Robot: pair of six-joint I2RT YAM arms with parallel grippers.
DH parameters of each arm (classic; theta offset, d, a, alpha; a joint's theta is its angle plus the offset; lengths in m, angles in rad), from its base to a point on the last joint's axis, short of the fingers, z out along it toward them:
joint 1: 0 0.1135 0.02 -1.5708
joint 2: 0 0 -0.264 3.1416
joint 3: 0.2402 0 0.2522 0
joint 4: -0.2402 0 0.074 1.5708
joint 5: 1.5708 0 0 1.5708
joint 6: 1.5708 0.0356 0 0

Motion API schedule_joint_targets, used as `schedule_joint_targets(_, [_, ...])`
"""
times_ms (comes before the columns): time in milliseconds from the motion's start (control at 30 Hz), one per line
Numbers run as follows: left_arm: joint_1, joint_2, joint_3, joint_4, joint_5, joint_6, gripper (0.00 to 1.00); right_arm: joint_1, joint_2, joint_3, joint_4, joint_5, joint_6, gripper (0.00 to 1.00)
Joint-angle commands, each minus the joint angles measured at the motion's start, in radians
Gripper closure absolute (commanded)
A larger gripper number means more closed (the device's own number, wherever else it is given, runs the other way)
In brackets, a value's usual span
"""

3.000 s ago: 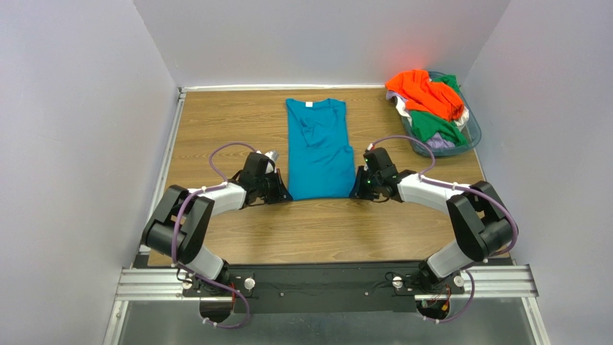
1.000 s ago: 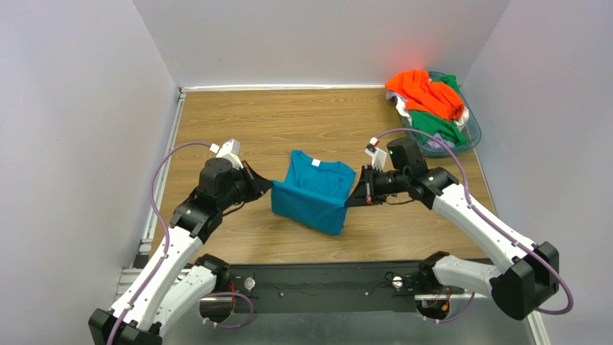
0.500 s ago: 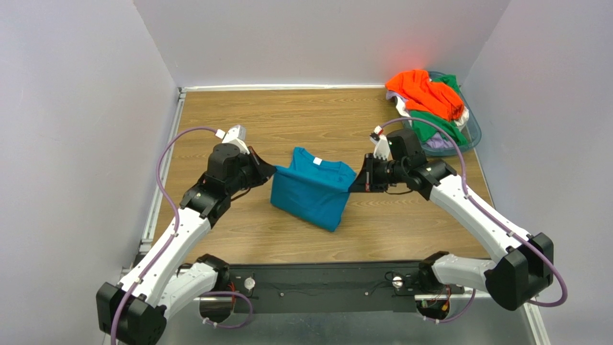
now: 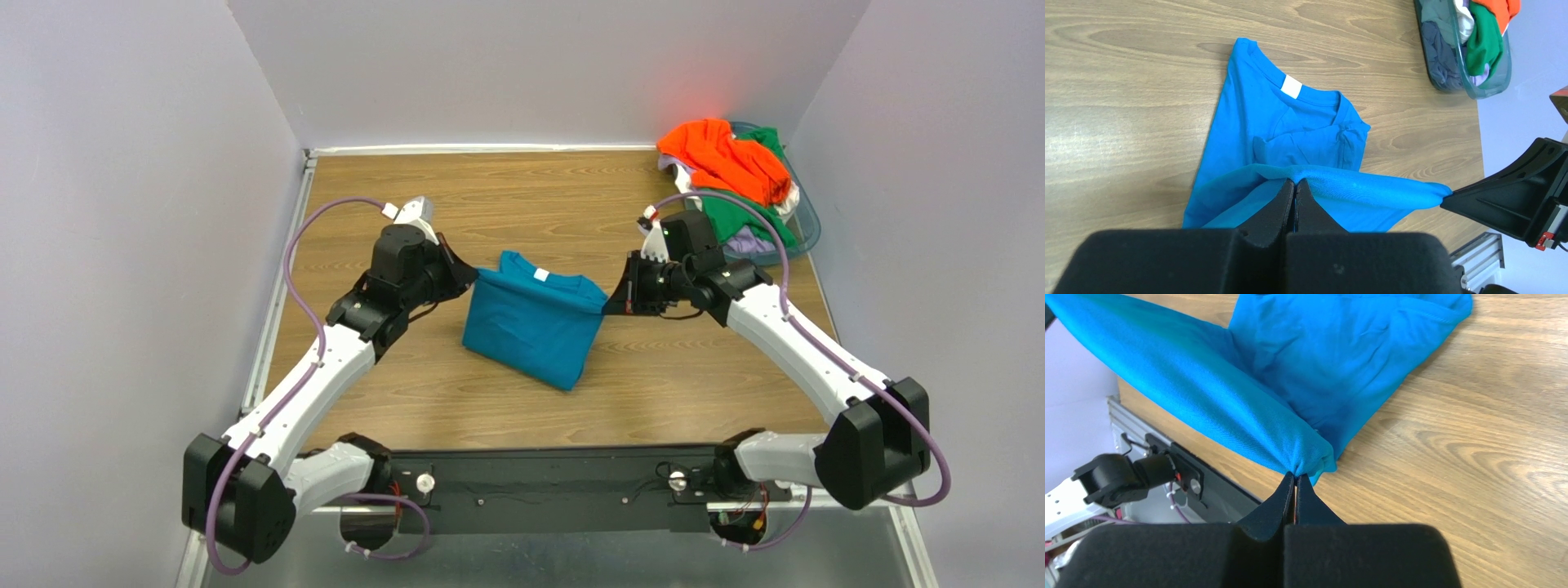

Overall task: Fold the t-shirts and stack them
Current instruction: Fold the tshirt

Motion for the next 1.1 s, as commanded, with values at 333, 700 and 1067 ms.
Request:
schedule_joint_targets(333, [0.02, 0.181, 0.079, 0.109, -0.073, 0.048, 1.0, -0.068, 0.074, 0.022, 0.063, 0.064, -0.04, 0.99])
schedule_joint_targets(700, [0.043, 0.265, 0.099, 0.135, -0.103, 0.055, 1.0, -0.092, 0.189, 0.06, 0.14, 0.023, -0.035, 0.99])
schedule_joint_targets(1067, [0.057, 0.402, 0.153, 0.147, -0.095, 0.068, 1.0, -0.118, 0.287, 0.077, 0.172, 0.004, -0.032, 0.98])
